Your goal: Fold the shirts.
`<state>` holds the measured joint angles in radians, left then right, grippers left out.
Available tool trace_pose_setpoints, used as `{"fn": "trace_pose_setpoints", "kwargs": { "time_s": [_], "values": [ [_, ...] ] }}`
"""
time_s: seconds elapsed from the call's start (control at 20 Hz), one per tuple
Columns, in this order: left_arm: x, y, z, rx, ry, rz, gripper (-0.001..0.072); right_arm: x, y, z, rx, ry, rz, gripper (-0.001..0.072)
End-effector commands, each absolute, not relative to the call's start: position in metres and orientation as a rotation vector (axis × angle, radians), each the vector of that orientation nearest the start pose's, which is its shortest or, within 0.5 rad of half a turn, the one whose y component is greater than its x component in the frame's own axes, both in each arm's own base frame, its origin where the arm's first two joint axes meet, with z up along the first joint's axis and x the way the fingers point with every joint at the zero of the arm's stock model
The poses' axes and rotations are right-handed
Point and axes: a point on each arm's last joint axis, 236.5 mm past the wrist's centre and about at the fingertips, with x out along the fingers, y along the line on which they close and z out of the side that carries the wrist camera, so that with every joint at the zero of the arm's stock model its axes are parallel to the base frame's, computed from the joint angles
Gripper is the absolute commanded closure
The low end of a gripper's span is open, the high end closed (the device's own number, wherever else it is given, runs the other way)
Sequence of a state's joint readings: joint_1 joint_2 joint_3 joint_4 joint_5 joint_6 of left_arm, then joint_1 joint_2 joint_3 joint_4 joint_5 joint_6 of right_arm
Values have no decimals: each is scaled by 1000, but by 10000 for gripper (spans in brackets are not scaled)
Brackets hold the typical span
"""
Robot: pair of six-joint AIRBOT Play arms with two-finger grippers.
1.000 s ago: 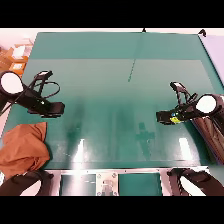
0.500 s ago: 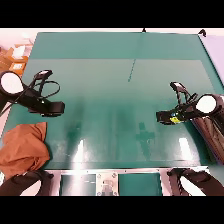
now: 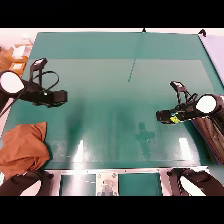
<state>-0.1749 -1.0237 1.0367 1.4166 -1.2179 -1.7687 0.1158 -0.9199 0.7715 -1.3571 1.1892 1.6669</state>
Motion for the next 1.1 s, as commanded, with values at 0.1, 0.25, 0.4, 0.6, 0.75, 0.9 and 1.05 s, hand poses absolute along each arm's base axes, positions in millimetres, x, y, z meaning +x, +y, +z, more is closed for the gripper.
{"fn": "trace_pose_setpoints", "kwargs": {
  "time_s": [0.1,0.25,0.4,0.6,0.75,0.9,1.05],
  "values": [
    [267,61,42,157,1377,517,-13,267,78,-7,205,1344,148,693],
    [216,74,-7,240,1570,559,-13,268,79,-6,209,1339,150,693],
    [179,85,-44,331,1675,564,-13,268,79,-6,210,1340,150,693],
    [154,85,-81,364,1725,506,-13,268,79,-6,210,1339,150,694],
    [164,84,-93,412,1690,421,209,268,79,-6,209,1340,150,693],
    [177,83,-93,490,1670,322,688,267,80,-6,213,1344,152,693],
    [199,80,-69,502,1637,305,690,267,80,-6,213,1344,151,694]
  ]
}}
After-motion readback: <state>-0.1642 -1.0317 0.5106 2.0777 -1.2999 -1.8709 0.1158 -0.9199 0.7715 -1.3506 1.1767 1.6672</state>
